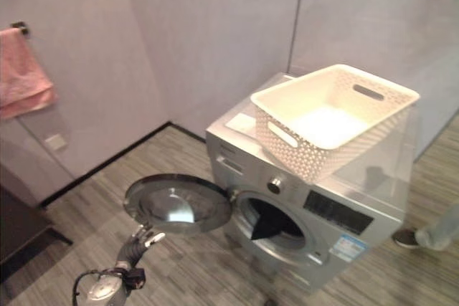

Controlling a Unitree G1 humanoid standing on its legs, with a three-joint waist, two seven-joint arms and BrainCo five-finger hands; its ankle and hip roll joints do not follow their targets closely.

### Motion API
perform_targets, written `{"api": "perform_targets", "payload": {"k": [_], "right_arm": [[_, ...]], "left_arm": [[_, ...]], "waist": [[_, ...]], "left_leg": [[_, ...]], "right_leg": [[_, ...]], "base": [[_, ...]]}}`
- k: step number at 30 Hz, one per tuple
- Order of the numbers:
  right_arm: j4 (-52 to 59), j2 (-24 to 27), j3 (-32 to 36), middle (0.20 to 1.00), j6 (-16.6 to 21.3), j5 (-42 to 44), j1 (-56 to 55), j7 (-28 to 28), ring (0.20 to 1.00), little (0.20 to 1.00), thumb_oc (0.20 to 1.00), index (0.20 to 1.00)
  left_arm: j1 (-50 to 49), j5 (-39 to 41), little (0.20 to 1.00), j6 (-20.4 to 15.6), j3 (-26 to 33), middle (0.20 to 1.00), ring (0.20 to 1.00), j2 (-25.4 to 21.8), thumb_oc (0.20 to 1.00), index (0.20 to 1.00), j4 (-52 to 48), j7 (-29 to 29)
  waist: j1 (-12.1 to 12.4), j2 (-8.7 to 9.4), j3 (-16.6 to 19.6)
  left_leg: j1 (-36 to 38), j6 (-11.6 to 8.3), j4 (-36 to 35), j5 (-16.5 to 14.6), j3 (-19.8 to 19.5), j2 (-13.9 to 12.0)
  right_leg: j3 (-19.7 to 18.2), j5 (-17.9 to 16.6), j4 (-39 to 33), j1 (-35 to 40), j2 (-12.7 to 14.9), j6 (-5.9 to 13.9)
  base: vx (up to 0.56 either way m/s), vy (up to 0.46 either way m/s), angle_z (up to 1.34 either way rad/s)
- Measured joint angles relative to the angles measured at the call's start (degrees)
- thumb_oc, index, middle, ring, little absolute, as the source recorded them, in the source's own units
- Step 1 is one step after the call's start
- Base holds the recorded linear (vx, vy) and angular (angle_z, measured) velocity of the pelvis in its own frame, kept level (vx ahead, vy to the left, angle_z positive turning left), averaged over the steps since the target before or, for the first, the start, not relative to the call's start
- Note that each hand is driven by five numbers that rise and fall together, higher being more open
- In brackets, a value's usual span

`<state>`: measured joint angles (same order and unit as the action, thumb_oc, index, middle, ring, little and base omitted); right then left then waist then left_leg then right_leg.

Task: Grab the laundry basket,head to the washer,open it,put in the laundry and shut it.

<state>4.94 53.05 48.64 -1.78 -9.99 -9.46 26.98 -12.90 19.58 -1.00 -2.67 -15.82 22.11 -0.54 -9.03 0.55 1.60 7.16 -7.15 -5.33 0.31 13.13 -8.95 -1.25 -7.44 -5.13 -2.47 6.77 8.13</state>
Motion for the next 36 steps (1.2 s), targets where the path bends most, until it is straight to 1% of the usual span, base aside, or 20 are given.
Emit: {"api": "perform_targets", "payload": {"k": [1, 2, 4, 7, 8, 9, 12, 14, 15, 16, 19, 20, 21, 22, 23, 24, 27, 30, 32, 36], "right_arm": [[1.5, -4.6, -0.2, 0.200, 0.1, 0.0, -2.7, -0.1, 0.200, 0.200, 0.200, 0.200], [3.3, -13.7, -2.7, 0.200, 0.1, 0.3, -5.4, -1.4, 0.200, 0.200, 0.200, 0.200], [4.1, -20.7, -6.1, 0.200, 0.4, 1.6, -6.8, -4.1, 0.200, 0.200, 0.200, 0.200], [3.5, -25.9, -9.9, 0.200, 1.0, 5.7, -10.5, -7.0, 0.200, 0.200, 0.200, 0.200], [3.5, -33.1, -13.0, 0.200, 1.7, 10.2, -13.3, -8.8, 0.200, 0.200, 0.200, 0.200], [3.0, -36.2, -15.4, 0.200, 2.1, 12.3, -15.8, -10.4, 0.200, 0.200, 0.200, 0.200], [-0.7, -38.0, -23.2, 0.200, 1.5, 19.6, -19.4, -16.1, 0.200, 0.200, 0.200, 0.200], [-7.2, -39.1, -29.1, 0.200, 1.5, 26.2, -18.7, -19.2, 0.200, 0.200, 0.200, 0.200], [-11.1, -39.2, -33.2, 0.200, 0.9, 29.0, -18.0, -21.9, 0.200, 0.200, 0.200, 0.200], [-15.6, -39.2, -35.1, 0.200, 1.8, 31.2, -16.8, -22.8, 0.200, 0.200, 0.200, 0.200], [-21.5, -39.6, -39.4, 0.200, 0.8, 34.3, -13.9, -25.0, 0.200, 0.200, 0.200, 0.200], [-24.0, -40.8, -40.9, 0.200, 1.9, 36.5, -12.4, -25.3, 0.200, 0.200, 0.200, 0.200], [-26.9, -41.2, -41.0, 0.200, 2.9, 37.9, -10.5, -25.1, 0.200, 0.200, 0.200, 0.200], [-29.0, -41.2, -41.6, 0.200, 2.3, 39.0, -8.4, -25.1, 0.200, 0.200, 0.200, 0.200], [-30.9, -41.2, -43.3, 0.200, 2.8, 40.2, -4.6, -25.4, 0.200, 0.200, 0.200, 0.200], [-34.7, -41.3, -44.6, 0.200, 4.5, 41.7, -0.7, -24.8, 0.200, 0.200, 0.200, 0.200], [-38.5, -42.1, -45.5, 0.200, 4.6, 44.4, 9.6, -22.2, 0.200, 0.200, 0.200, 0.200], [-41.3, -43.4, -50.6, 0.200, 7.0, 45.3, 26.4, -18.2, 0.200, 0.200, 0.200, 0.200], [-42.3, -44.5, -51.6, 0.200, 8.4, 45.3, 30.6, -16.6, 0.200, 0.200, 0.200, 0.200], [-46.0, -46.8, -51.6, 0.200, 10.3, 45.4, 38.0, -12.5, 0.200, 0.200, 0.200, 0.200]], "left_arm": [[-0.1, 0.0, 1.000, 0.0, 0.0, 1.000, 1.000, 0.3, 1.000, 1.000, 0.0, 0.1], [-0.5, 0.0, 1.000, -0.1, 0.3, 1.000, 1.000, 0.5, 1.000, 1.000, 0.2, 0.2], [-1.7, 0.0, 1.000, -0.1, 0.6, 1.000, 1.000, 0.5, 1.000, 1.000, 0.9, 0.2], [-4.1, 0.1, 1.000, -0.1, 1.7, 1.000, 1.000, 0.9, 1.000, 1.000, 1.2, 0.3], [-5.1, 0.1, 1.000, -0.1, 3.6, 1.000, 1.000, 1.0, 1.000, 1.000, 1.8, 0.3], [-6.0, 0.3, 1.000, -0.1, 3.9, 1.000, 1.000, 1.0, 1.000, 1.000, 1.9, 0.2], [-8.0, 1.2, 1.000, -0.1, 5.1, 1.000, 1.000, 0.9, 1.000, 1.000, 1.7, 0.2], [-8.1, 3.0, 1.000, -0.1, 5.9, 1.000, 1.000, 0.7, 1.000, 1.000, 2.1, 0.2], [-8.1, 3.0, 1.000, -0.1, 5.8, 1.000, 1.000, 0.6, 1.000, 1.000, 2.5, 0.2], [-7.3, 3.1, 1.000, -0.3, 5.5, 1.000, 1.000, 0.3, 1.000, 1.000, 2.5, 0.3], [-5.2, 3.6, 1.000, -0.5, 3.9, 1.000, 1.000, -0.1, 1.000, 1.000, 2.6, 0.4], [-5.0, 4.8, 1.000, -0.7, 3.2, 1.000, 1.000, -0.3, 1.000, 1.000, 2.2, 0.5], [-3.7, 5.3, 1.000, -1.3, 2.3, 1.000, 1.000, -0.6, 1.000, 1.000, 1.0, 0.7], [-1.8, 5.4, 1.000, -1.9, 1.0, 1.000, 1.000, -1.2, 1.000, 1.000, 0.6, 0.9], [-0.4, 6.6, 1.000, -2.0, -0.7, 1.000, 1.000, -1.1, 1.000, 1.000, 0.6, 1.4], [1.5, 7.8, 1.000, -2.4, -2.5, 1.000, 1.000, -2.1, 1.000, 1.000, -0.3, 2.1], [8.0, 9.8, 1.000, -2.8, -4.7, 1.000, 1.000, -1.3, 1.000, 1.000, -1.0, 2.6], [12.1, 11.6, 1.000, -4.2, -8.5, 1.000, 1.000, -1.1, 1.000, 1.000, -2.9, 4.7], [12.3, 12.0, 1.000, -4.6, -9.5, 1.000, 1.000, -0.8, 1.000, 1.000, -4.0, 5.3], [12.9, 12.1, 1.000, -5.2, -12.4, 1.000, 1.000, -1.2, 1.000, 1.000, -5.0, 6.5]], "waist": [[-0.1, 0.05, 0.6], [-1.3, 0.24, 0.7], [-1.4, 0.10, 0.2], [-3.0, -0.45, -0.2], [-3.2, -0.03, -0.3], [-3.5, 0.00, -0.4], [-3.0, 0.58, -0.9], [-3.0, 1.66, -1.8], [-1.8, 1.83, -2.8], [-1.2, 2.83, -3.0], [-0.1, 3.27, -6.2], [1.3, 3.60, -8.0], [1.9, 4.44, -8.8], [1.8, 4.68, -11.2], [3.3, 4.22, -14.3], [3.5, 3.39, -16.6], [5.8, 1.40, -22.3], [7.1, -3.47, -29.6], [7.7, -4.18, -31.2], [9.1, -4.76, -31.4]], "left_leg": [[-0.1, 0.17, 0.0, -0.1, 0.3, 0.1], [0.1, 0.08, -0.2, -0.3, 1.4, 0.5], [1.3, 0.51, -0.3, -0.7, 3.6, 0.6], [2.8, 0.77, -0.3, -1.5, 5.9, 1.5], [3.0, 0.87, -0.3, -1.5, 6.6, 1.7], [3.0, 0.88, -0.3, -1.6, 6.7, 1.8], [3.0, 1.07, -0.3, -1.7, 8.2, 2.2], [3.2, 1.04, -0.3, -1.6, 8.5, 2.2], [3.2, 1.07, -0.3, -1.7, 9.3, 2.4], [3.0, 1.08, -0.2, -1.7, 9.5, 2.4], [2.6, 1.21, 0.8, -1.5, 8.6, 2.7], [-0.1, 1.32, 3.6, -1.8, 8.0, 2.6], [-2.8, 1.43, 6.9, -3.3, 7.5, 2.3], [-4.4, 1.69, 9.3, -4.3, 6.1, 2.1], [-7.8, 1.49, 11.6, -4.4, 4.5, 1.8], [-11.1, 1.62, 15.9, -5.6, 2.4, 1.2], [-19.3, 1.92, 20.9, -5.9, -0.6, 1.1], [-27.1, 2.12, 23.4, -5.2, -4.1, 1.8], [-29.0, 2.37, 24.0, -4.7, -4.6, 1.8], [-34.2, 2.54, 25.5, -4.5, -5.3, 2.4]], "right_leg": [[-0.4, -0.1, 0.1, -0.5, 0.1, 0.10], [-1.4, -0.1, -0.1, -1.2, 0.2, 0.17], [-3.3, -0.4, 0.1, -1.4, 0.3, 0.46], [-4.8, -0.8, -0.2, -1.5, 0.9, 0.78], [-5.3, -0.8, -0.1, -1.7, 1.0, 0.83], [-5.6, -0.8, 0.0, -1.8, 1.0, 0.92], [-6.4, -1.0, 0.3, -2.6, 1.2, 1.45], [-6.5, -1.0, 1.0, -3.3, 1.3, 1.48], [-6.5, -1.2, 0.9, -3.3, 1.4, 1.70], [-6.3, -1.2, 1.0, -4.0, 1.6, 1.70], [-6.0, -1.4, 0.7, -3.4, 2.1, 1.93], [-5.8, -1.5, 2.1, -4.8, 2.5, 1.95], [-5.7, -1.4, 3.2, -6.7, 2.8, 1.92], [-4.5, -1.6, 2.6, -6.3, 3.2, 1.86], [-4.1, -1.5, 3.5, -7.9, 3.7, 1.68], [-2.6, -2.1, 4.5, -8.5, 3.9, 1.38], [-0.5, -3.5, 6.1, -13.7, 4.2, 0.99], [2.1, -4.9, 5.7, -17.9, 5.1, 0.36], [2.7, -5.1, 6.0, -19.6, 5.3, 0.20], [3.3, -5.5, 6.9, -23.9, 6.2, -0.23]], "base": [[0.02, 0.057, -0.38], [-0.05, 0.062, -0.45], [-0.03, 0.043, -0.57], [-0.01, 0.046, -0.41], [-0.04, 0.045, -0.19], [-0.06, 0.049, -0.16], [-0.06, 0.022, -0.20], [-0.07, 0.024, -0.18], [-0.15, 0.031, -0.25], [-0.14, 0.021, -0.17], [-0.21, -0.009, 0.12], [-0.16, -0.005, 0.18], [-0.20, -0.009, 0.31], [-0.39, -0.031, 0.37], [-0.39, -0.031, 0.63], [-0.28, -0.034, 0.66], [-0.18, -0.001, 0.52], [-0.17, 0.045, 0.44], [-0.10, 0.032, 0.23], [-0.08, 0.045, 0.14]]}}
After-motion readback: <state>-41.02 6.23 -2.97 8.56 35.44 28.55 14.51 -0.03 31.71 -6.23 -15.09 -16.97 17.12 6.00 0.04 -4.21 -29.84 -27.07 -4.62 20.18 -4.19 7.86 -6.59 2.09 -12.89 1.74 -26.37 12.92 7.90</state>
